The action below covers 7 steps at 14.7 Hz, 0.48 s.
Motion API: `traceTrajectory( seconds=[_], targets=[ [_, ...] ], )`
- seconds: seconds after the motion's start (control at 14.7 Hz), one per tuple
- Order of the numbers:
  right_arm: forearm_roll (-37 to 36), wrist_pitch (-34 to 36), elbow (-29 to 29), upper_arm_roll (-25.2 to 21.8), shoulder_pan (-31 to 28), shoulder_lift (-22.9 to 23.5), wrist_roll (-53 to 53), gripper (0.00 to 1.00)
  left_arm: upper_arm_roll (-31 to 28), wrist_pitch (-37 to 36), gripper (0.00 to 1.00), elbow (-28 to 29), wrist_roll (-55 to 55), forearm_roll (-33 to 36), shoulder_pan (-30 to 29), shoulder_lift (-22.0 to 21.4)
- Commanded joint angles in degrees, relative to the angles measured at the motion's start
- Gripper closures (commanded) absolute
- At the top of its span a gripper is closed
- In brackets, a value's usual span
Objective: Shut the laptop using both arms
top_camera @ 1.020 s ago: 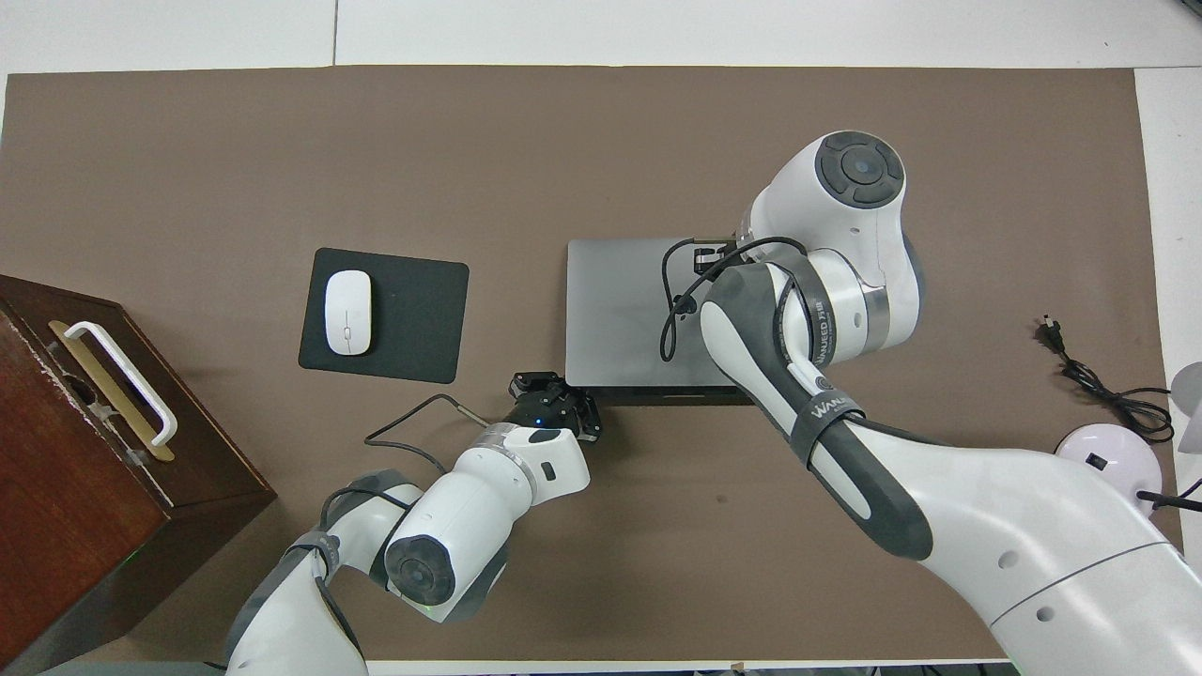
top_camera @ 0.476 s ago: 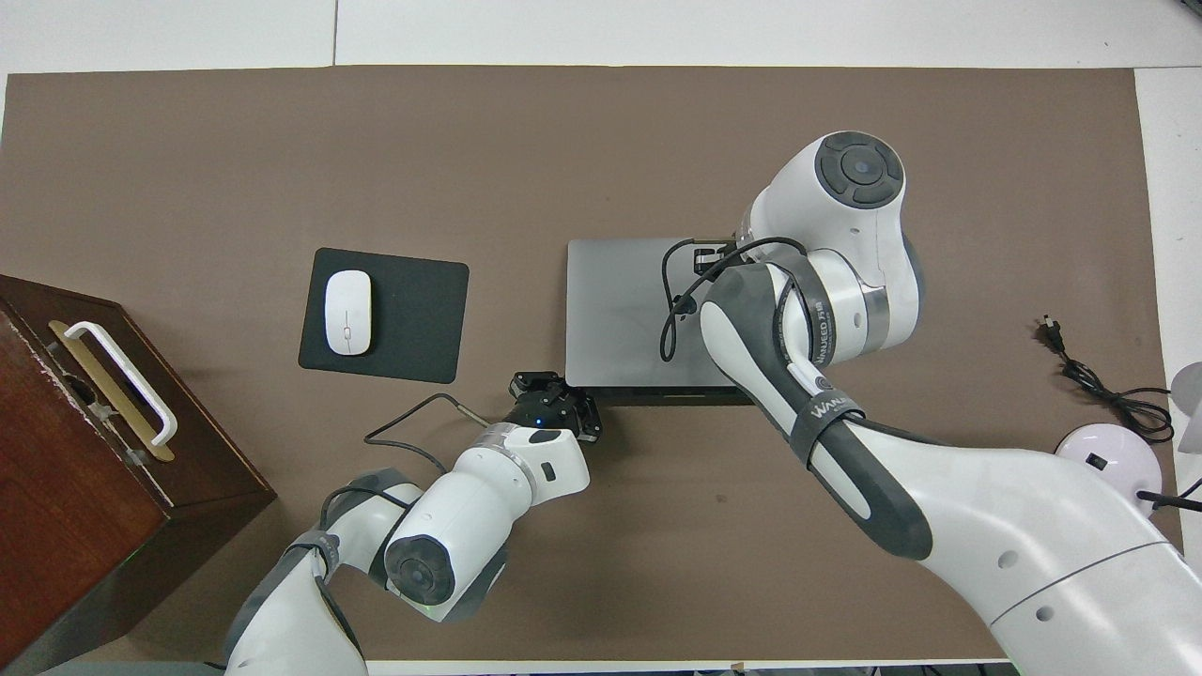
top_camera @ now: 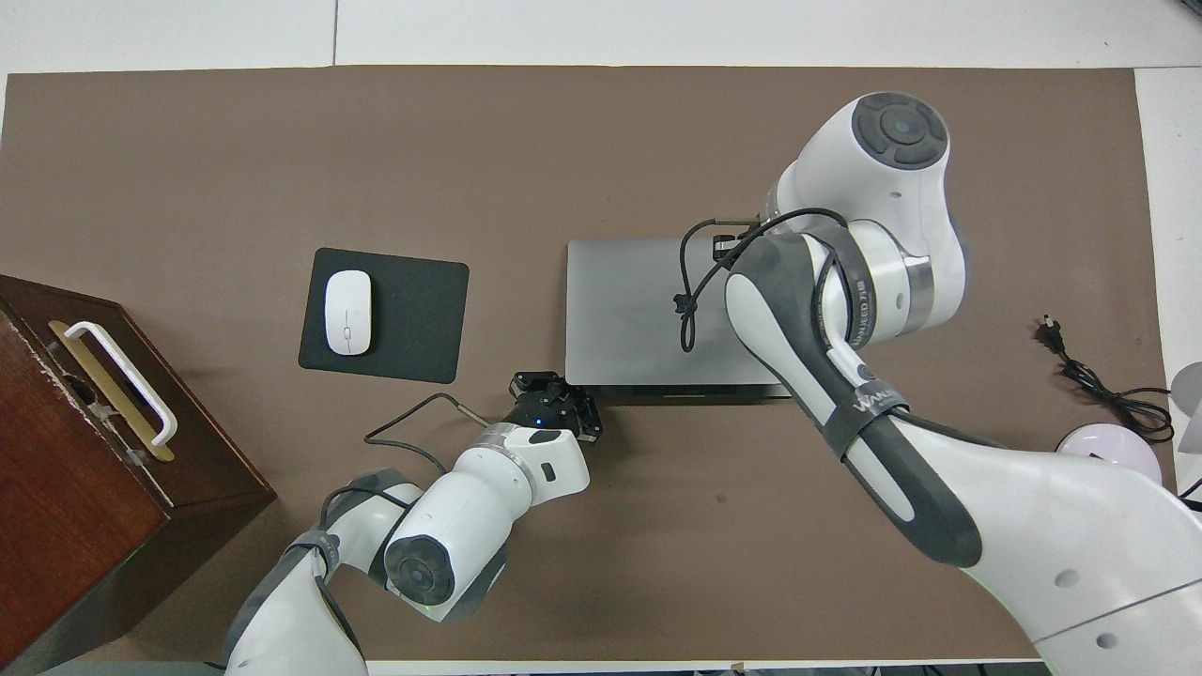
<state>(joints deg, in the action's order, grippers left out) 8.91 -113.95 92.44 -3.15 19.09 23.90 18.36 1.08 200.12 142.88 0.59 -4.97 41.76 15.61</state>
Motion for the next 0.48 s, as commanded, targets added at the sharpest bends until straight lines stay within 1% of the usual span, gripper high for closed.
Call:
traceTrajectory(
  seconds=[0.0, 0.2, 0.41],
  targets=[
    [1.12, 4.86, -1.21, -0.01, -2.56, -4.37, -1.92, 1.0, -0.64, 0.54, 1.0, -1.38, 0.2, 1.1, 0.52, 4.87],
    [0.06, 11.02, -4.98, -0.28, -6.16, -8.42, -5.42, 1.0, -0.64, 0.54, 1.0, -1.47, 0.2, 1.1, 0.52, 5.22],
    [-5.29, 15.24, -5.69, -0.19, -9.68, -13.86, -11.48, 1.0, -0.64, 0.54, 1.0, -1.47, 0.2, 1.1, 0.52, 5.22]
  ],
)
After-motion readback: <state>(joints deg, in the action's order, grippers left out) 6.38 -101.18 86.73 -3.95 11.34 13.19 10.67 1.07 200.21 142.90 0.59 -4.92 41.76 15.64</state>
